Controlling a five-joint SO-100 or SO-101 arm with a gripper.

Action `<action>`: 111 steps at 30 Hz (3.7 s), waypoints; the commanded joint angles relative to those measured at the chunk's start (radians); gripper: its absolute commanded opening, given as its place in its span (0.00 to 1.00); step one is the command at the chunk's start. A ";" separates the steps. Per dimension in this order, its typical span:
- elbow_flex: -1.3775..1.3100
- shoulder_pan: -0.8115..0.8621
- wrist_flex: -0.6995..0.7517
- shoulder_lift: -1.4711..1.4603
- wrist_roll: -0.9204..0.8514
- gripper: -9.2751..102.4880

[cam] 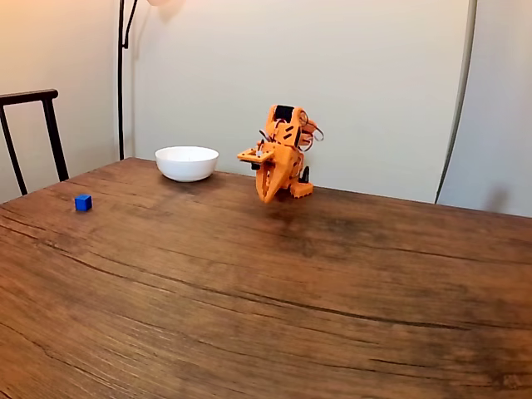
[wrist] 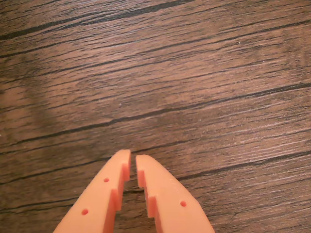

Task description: Grasp the cube and drop it in the bowl

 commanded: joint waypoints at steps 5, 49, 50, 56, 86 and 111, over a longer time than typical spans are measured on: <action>-0.002 0.006 0.060 -0.012 -0.008 0.08; -0.002 0.006 0.060 -0.012 -0.008 0.08; -0.002 0.006 0.060 -0.012 -0.008 0.08; -0.002 0.006 0.060 -0.012 -0.008 0.08; -0.002 0.006 0.060 -0.012 -0.017 0.08; -0.100 0.095 -0.341 -0.011 -0.067 0.09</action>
